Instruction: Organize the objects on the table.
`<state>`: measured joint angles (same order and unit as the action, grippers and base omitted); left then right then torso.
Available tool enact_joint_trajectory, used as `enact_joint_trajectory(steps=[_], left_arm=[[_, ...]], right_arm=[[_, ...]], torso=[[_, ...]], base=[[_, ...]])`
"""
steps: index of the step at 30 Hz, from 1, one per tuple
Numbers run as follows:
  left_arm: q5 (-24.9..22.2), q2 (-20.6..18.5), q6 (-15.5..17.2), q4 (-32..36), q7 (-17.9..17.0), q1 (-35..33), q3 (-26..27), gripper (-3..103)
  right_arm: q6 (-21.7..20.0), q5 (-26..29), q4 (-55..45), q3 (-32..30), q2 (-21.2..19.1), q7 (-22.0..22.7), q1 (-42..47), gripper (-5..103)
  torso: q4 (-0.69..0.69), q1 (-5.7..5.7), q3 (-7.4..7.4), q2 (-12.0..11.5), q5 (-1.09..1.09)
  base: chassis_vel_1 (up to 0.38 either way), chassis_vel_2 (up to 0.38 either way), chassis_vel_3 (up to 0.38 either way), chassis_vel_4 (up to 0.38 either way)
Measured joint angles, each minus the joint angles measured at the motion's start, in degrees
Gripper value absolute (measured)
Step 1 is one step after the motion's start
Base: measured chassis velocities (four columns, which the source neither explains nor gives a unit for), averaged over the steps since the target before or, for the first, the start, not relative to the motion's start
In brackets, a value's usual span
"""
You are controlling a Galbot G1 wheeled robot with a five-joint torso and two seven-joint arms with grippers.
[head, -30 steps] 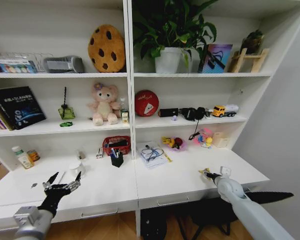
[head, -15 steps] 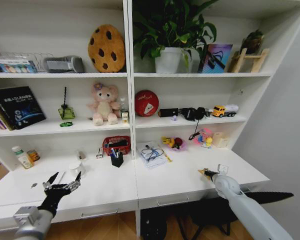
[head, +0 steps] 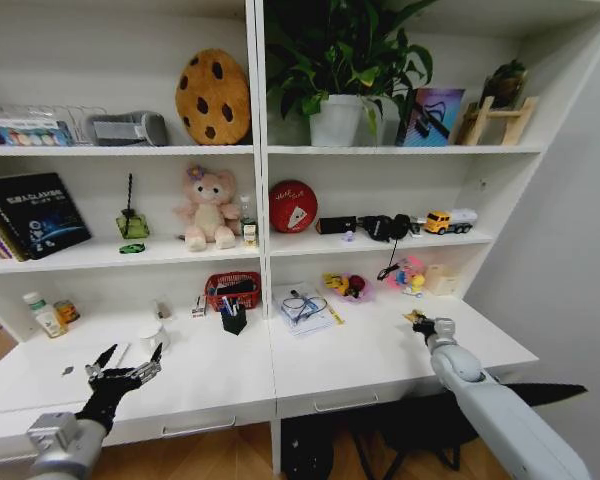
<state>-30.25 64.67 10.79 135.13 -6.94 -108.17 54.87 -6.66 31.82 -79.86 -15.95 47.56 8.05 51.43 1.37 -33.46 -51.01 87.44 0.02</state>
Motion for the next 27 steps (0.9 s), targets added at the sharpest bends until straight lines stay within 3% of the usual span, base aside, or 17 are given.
enact_joint_trajectory(steps=[1,3,4,7,15,27], left_arm=[[0.00,0.00,0.00,0.00,0.00,0.00,0.00,100],[0.00,0.00,0.00,0.00,0.00,0.00,0.00,100],[0.00,0.00,0.00,0.00,0.00,0.00,0.00,100],[0.00,0.00,0.00,0.00,0.00,0.00,0.00,100],[0.00,0.00,0.00,0.00,0.01,0.00,0.00,100],[0.00,-0.01,0.01,0.00,0.00,0.00,0.00,100]], right_arm=[[0.00,0.00,0.00,0.00,0.00,0.00,0.00,0],[5.61,-1.93,2.70,1.57,0.06,-7.36,-3.74,0],[5.61,-1.93,2.70,1.57,0.06,-7.36,-3.74,0],[11.33,-2.16,7.97,5.63,1.11,-13.66,-10.86,0],[12.96,1.51,21.17,12.91,7.22,-12.61,-20.59,0],[14.85,4.79,38.20,19.10,14.10,-13.48,-32.08,0]], torso=[[0.00,0.00,0.00,0.00,0.00],[-0.01,0.00,0.00,0.00,-0.03],[-0.01,0.00,0.00,0.00,-0.03],[-0.01,0.00,0.00,0.00,-0.04],[0.00,0.00,-0.01,0.00,-0.02],[0.00,0.00,0.00,-0.01,-0.04]], base=[[0.000,0.000,0.000,0.000],[0.000,0.000,0.000,0.000],[0.000,0.000,0.000,0.000],[0.000,0.000,0.000,0.000],[0.000,0.000,0.000,0.000],[0.000,0.000,0.000,0.000]])
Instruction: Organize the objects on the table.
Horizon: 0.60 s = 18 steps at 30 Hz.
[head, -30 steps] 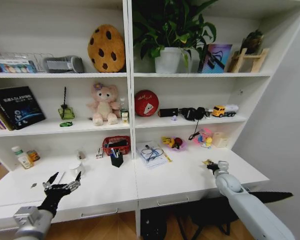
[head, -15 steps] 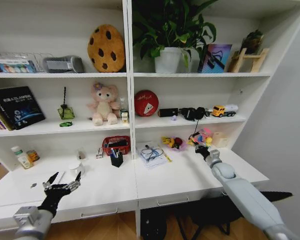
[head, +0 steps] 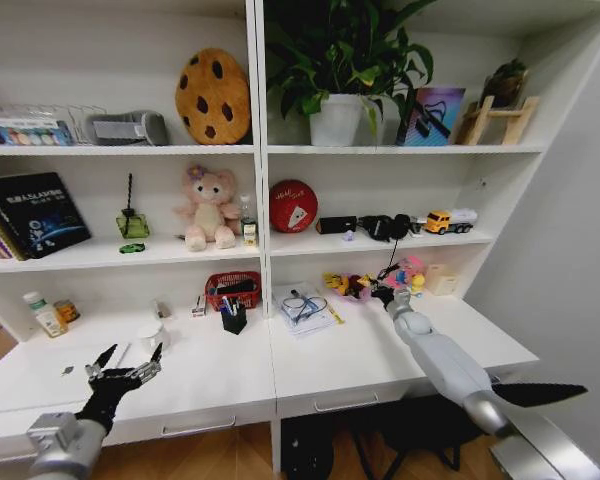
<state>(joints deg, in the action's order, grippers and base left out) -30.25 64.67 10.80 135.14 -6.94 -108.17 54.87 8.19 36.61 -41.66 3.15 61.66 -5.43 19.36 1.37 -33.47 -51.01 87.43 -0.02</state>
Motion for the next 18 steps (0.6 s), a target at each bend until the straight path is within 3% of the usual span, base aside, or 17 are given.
enact_joint_trajectory(steps=[5,7,12,15,18], left_arm=[[0.00,0.00,0.00,0.00,0.00,0.00,0.00,100],[0.00,0.00,0.00,0.00,0.01,0.00,0.00,100],[0.00,0.00,0.00,0.00,0.00,0.00,0.00,100],[0.00,0.00,0.00,0.00,0.00,0.00,0.00,100],[0.00,0.00,0.00,0.00,0.00,0.00,0.00,100]], right_arm=[[-1.11,0.14,6.08,-2.26,6.46,0.55,-3.84,0],[-1.62,0.14,6.62,-2.97,7.26,0.73,-3.91,0],[-1.90,-1.40,7.52,-5.16,8.38,1.15,-3.25,16],[-1.90,-1.93,6.19,-5.93,7.42,1.76,-1.30,32],[-1.95,-1.96,4.79,-6.07,6.57,2.16,0.08,37]], torso=[[-0.02,0.00,0.01,0.00,-0.01],[-0.04,0.00,0.00,0.00,0.01],[0.00,0.01,0.00,0.01,0.00],[0.00,0.01,0.01,0.01,0.02],[0.00,0.01,0.00,0.01,0.02]], base=[[0.000,0.000,0.000,0.000],[0.000,0.000,0.000,0.000],[0.000,0.000,0.000,0.000],[0.000,0.000,0.000,0.000],[0.000,0.000,0.000,0.000]])
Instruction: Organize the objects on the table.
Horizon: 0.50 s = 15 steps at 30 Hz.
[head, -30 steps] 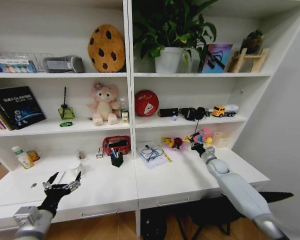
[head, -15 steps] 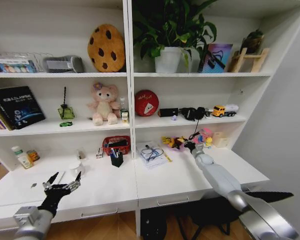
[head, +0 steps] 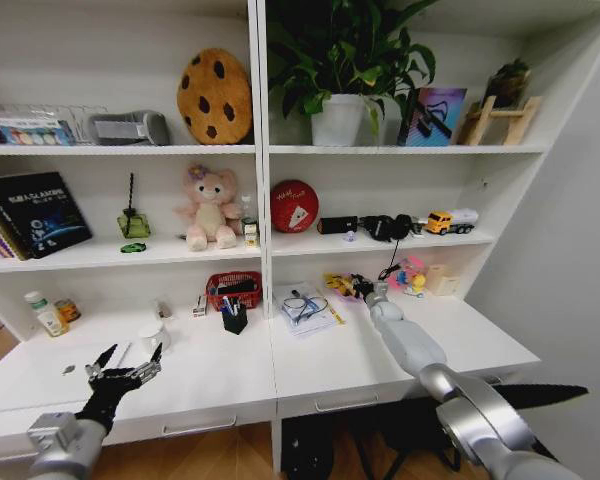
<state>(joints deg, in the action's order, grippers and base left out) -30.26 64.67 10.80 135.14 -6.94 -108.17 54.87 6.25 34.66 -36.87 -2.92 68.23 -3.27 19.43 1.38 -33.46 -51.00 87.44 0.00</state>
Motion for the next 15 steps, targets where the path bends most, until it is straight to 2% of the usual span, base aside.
enact_joint_trajectory(steps=[1,2,3,4,6,8,9,10,11,12,13,14,15], left_arm=[[0.00,0.00,0.00,0.00,0.00,0.00,0.00,100],[0.00,0.00,0.00,0.00,0.00,0.00,0.00,100],[0.00,0.00,0.00,0.00,0.00,0.00,0.00,100],[0.00,0.00,0.00,0.00,0.00,0.00,0.00,100],[0.00,0.00,0.01,0.00,0.01,0.00,0.00,100],[0.00,0.00,0.00,0.00,0.01,0.00,0.00,100],[0.00,0.00,0.00,0.00,0.00,0.00,0.01,100],[0.00,0.00,0.00,0.00,0.00,0.00,0.01,100],[0.00,0.00,0.01,0.00,-0.01,0.00,0.01,100],[0.00,0.00,0.00,0.00,-0.01,0.00,0.02,100],[0.00,0.00,0.01,0.00,0.00,0.00,0.01,100],[0.00,0.00,0.01,0.00,0.01,0.00,0.01,100],[0.00,0.00,0.01,0.00,0.01,0.00,0.01,100]], right_arm=[[-0.74,-0.01,-2.45,-0.24,-1.18,0.76,2.05,48],[-3.89,0.49,-6.86,-0.94,-2.85,1.55,4.62,54],[-3.89,0.49,-6.86,-0.94,-2.85,1.55,4.62,54],[-6.74,1.90,-10.83,-1.68,-4.48,2.07,6.61,59],[-13.19,6.96,-23.03,-4.02,-8.38,6.05,12.18,70],[-14.02,7.54,-24.88,-4.31,-8.95,6.65,12.96,70],[-17.06,9.84,-32.67,-5.78,-11.40,8.89,16.07,81],[-17.06,9.84,-32.67,-5.78,-11.40,8.89,16.07,81],[-19.36,11.58,-38.54,-7.32,-13.08,10.06,18.79,81],[-20.88,12.87,-45.03,-9.32,-14.83,11.20,22.53,91],[-21.12,12.73,-49.48,-10.96,-16.05,12.03,25.63,91],[-21.20,11.85,-53.58,-12.71,-17.03,13.06,28.71,96],[-21.20,11.85,-53.58,-12.71,-17.03,13.06,28.71,96]], torso=[[-0.01,0.00,0.00,0.00,0.00],[-0.02,0.00,0.00,0.00,0.04],[-0.02,0.00,0.00,0.00,0.04],[-0.01,0.00,-0.01,0.00,0.04],[0.04,0.01,0.01,0.00,0.00],[0.02,0.00,0.01,0.00,0.03],[0.00,0.00,0.01,0.00,0.01],[0.00,0.00,0.01,0.00,0.01],[-0.03,0.01,0.02,0.00,-0.03],[-0.03,0.01,0.01,0.01,-0.02],[-0.03,0.00,0.01,0.00,0.02],[-0.02,0.00,0.01,0.00,0.03],[-0.02,0.00,0.01,0.00,0.03]], base=[[0.000,0.000,0.000,0.000],[0.000,0.000,0.000,0.000],[0.000,0.000,0.000,0.000],[0.000,0.000,0.000,0.000],[0.000,0.000,0.000,0.000],[0.000,0.000,0.000,0.000],[0.000,0.000,0.000,0.000],[0.000,0.000,0.000,0.000],[0.000,0.000,0.000,0.000],[0.000,0.000,0.000,0.000],[0.000,0.000,0.000,0.000],[0.000,0.000,0.000,0.000],[0.000,0.000,0.000,0.000]])
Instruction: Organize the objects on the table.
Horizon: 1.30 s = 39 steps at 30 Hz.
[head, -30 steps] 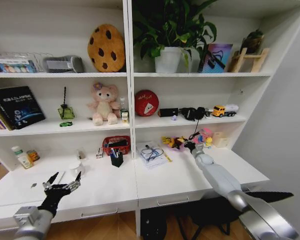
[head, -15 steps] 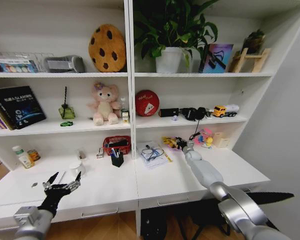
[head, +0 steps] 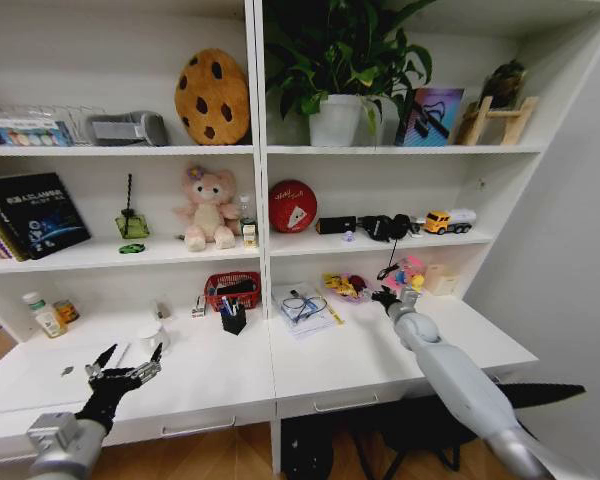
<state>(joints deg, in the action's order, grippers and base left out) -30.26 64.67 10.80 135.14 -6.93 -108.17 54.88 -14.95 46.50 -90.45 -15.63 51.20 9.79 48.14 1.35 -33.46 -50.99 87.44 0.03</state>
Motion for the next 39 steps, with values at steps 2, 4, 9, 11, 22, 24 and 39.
enact_joint_trajectory(steps=[2,4,9,11,22,24,39], left_arm=[[0.00,0.00,0.00,0.00,0.00,0.00,0.00,100],[0.00,0.00,0.00,0.00,-0.01,0.00,0.00,100],[0.00,0.00,0.00,0.00,-0.02,0.00,0.00,100],[0.00,0.00,0.00,0.00,-0.02,0.00,0.00,100],[0.00,0.01,0.00,0.00,-0.01,0.00,0.00,100],[0.00,0.01,-0.01,0.00,-0.01,0.00,0.00,100],[0.00,0.01,-0.01,0.00,-0.01,0.00,0.00,100]], right_arm=[[-0.13,-2.96,-7.48,-4.01,-1.49,2.27,5.96,99],[3.20,-9.07,-15.93,-11.11,-3.22,3.74,15.90,100],[8.68,-18.24,-22.53,-22.40,-2.58,4.65,31.01,100],[9.64,-19.21,-25.77,-27.51,-1.42,4.60,36.87,100],[18.31,-18.39,-44.35,-40.17,11.49,-1.59,66.31,100],[18.48,-18.51,-45.01,-39.36,12.83,-2.06,66.94,100],[18.37,-18.68,-44.98,-37.98,13.96,-2.48,66.31,100]], torso=[[0.02,0.01,0.00,0.01,-0.02],[0.01,0.01,0.01,0.01,-0.06],[0.03,0.01,0.00,0.01,-0.01],[0.03,0.01,0.00,0.01,-0.03],[0.03,0.01,0.00,0.01,-0.05],[0.02,0.01,0.00,0.01,-0.04],[0.02,-0.01,-0.01,0.00,-0.03]], base=[[0.000,0.000,0.000,0.000],[0.000,0.000,0.000,0.000],[0.000,0.000,0.000,0.000],[0.000,0.000,0.000,0.000],[0.000,0.000,0.000,0.000],[0.000,0.000,0.000,0.000],[0.000,0.000,0.000,0.000]])
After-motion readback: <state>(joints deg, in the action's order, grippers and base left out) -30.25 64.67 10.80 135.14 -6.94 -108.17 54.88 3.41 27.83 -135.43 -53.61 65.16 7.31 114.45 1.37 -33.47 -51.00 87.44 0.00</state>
